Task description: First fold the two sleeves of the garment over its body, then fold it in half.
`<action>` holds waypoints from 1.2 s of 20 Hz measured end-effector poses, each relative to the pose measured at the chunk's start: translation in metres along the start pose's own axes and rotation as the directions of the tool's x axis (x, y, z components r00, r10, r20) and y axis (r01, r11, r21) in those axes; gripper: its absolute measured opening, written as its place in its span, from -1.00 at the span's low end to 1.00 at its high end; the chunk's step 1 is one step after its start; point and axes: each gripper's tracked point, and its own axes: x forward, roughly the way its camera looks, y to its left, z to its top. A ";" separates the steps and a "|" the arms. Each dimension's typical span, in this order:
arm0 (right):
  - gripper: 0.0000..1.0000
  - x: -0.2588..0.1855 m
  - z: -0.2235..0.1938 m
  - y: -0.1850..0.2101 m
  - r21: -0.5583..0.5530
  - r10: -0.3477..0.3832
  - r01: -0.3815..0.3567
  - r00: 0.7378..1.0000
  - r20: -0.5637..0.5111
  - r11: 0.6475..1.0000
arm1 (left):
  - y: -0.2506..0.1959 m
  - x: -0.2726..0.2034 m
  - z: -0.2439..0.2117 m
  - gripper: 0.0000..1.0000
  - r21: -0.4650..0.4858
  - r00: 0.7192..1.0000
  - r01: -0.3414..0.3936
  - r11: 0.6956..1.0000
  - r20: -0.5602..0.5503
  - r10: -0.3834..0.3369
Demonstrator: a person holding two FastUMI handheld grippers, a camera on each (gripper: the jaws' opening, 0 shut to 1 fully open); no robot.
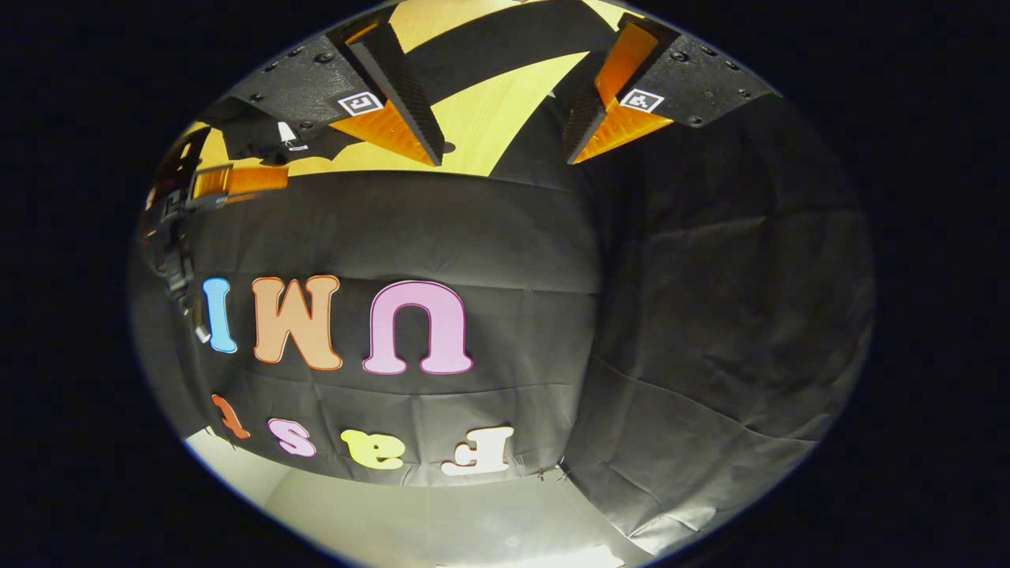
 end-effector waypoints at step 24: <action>0.89 -0.136 0.004 -0.062 -0.025 -0.277 0.278 0.960 0.053 0.960 | 0.027 0.010 -0.179 0.87 0.075 0.880 0.141 0.987 -0.465 -0.091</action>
